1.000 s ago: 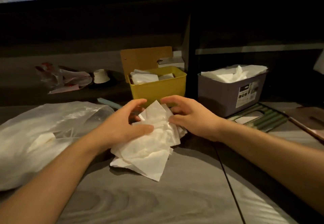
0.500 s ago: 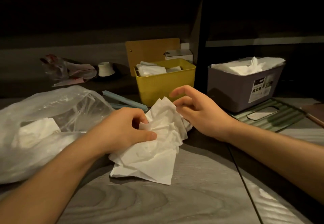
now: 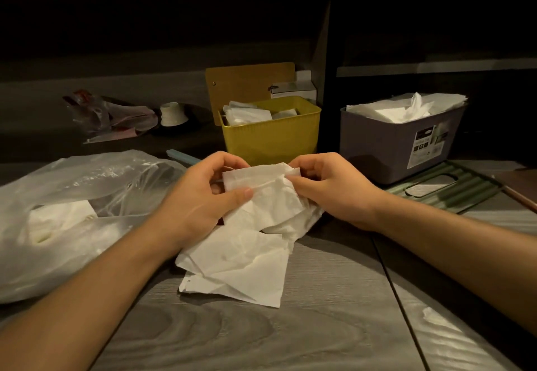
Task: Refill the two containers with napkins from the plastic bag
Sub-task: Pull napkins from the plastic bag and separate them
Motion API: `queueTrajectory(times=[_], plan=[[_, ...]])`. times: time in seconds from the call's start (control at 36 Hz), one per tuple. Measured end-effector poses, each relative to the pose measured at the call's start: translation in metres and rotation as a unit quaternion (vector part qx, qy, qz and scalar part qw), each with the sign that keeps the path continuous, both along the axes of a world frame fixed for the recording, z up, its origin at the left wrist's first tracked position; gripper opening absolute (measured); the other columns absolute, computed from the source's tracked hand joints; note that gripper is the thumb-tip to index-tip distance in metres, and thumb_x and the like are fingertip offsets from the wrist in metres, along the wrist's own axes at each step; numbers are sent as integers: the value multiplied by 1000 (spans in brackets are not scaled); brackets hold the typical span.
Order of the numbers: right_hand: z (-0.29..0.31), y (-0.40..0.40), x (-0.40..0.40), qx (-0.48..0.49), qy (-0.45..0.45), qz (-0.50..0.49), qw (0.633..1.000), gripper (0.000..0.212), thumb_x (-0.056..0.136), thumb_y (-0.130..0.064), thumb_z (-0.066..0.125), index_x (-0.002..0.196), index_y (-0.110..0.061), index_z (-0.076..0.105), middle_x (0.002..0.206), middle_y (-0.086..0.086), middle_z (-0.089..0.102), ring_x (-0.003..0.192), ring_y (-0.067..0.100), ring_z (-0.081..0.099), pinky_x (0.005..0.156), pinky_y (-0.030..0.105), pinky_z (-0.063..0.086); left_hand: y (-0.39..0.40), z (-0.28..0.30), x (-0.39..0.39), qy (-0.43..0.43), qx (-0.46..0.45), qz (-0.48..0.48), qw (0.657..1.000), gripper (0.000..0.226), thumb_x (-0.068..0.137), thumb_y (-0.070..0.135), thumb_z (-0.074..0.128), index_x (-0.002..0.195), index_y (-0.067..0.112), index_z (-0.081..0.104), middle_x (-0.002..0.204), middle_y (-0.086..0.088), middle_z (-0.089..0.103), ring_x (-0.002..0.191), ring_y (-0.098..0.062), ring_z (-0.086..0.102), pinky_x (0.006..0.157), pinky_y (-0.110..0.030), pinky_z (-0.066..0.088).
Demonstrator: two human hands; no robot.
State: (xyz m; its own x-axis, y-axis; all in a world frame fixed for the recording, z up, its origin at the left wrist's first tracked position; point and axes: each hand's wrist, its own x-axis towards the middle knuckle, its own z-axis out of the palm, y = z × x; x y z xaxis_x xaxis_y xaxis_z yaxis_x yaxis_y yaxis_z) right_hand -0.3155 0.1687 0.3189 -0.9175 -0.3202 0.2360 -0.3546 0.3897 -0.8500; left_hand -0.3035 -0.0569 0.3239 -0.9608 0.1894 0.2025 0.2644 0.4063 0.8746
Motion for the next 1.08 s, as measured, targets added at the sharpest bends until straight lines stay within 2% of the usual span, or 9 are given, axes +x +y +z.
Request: queueTrajectory(times=[0.14,0.25,0.33,0.44,0.61,0.72,0.81,0.92,1.08], plan=[[-4,-1,-4,-29,-3,-42,999,18,100,-21,61,93,-18,77,85,-2,76,81,7,72,75,26,58,1,5,4,-63,-52,-44,996,66,76,17,84,126,46,52,114,17,66,97,1,69,74,-23,61],[-4,-1,-6,-51,-14,-77,996,18,98,-23,62,90,-17,77,89,4,75,86,17,72,76,39,60,-3,6,2,-86,-58,-32,994,86,81,7,81,142,49,37,105,8,75,97,-12,74,82,-40,63],[-3,0,-8,-100,-13,-106,989,19,96,-24,64,89,-13,77,98,18,72,100,35,67,94,55,53,-4,8,1,-97,-51,-18,994,80,84,4,77,141,46,39,103,5,77,93,-18,76,85,-48,61],[-1,1,-7,-164,-42,-109,980,17,97,-18,64,91,-11,78,100,13,75,105,29,68,104,50,50,-4,9,1,-108,-74,-22,991,57,89,11,73,129,44,48,102,10,77,93,-13,75,90,-46,59],[-1,3,-7,-268,-45,-95,958,19,101,-17,56,103,-12,74,106,8,76,108,27,69,103,50,51,-1,11,4,-99,-88,-14,991,24,92,21,71,109,37,66,90,15,77,85,-4,72,81,-29,56],[12,6,-5,-406,-80,-39,910,17,101,-10,52,102,-11,69,98,4,76,97,17,72,81,33,60,-1,10,3,-96,-105,9,990,8,92,28,71,99,32,71,83,3,75,69,-10,67,62,-24,53],[30,5,1,-452,-98,34,886,14,96,-11,55,102,-11,68,103,6,73,101,20,69,97,40,53,-2,10,2,-127,-89,16,988,10,94,20,69,103,25,72,84,-8,75,58,-13,63,55,-25,51],[37,-5,14,-405,-125,106,900,15,89,-13,60,101,-12,69,111,10,71,105,23,67,99,38,51,-4,9,-1,-165,-9,16,986,25,90,11,72,114,7,69,101,-21,72,73,-21,70,59,-25,55],[9,-20,15,-196,-95,-87,972,11,95,-13,66,94,-9,76,101,15,74,99,34,71,90,56,57,4,10,4,-188,119,-22,975,30,95,-5,55,102,20,69,91,0,79,83,-15,76,64,-24,61]])
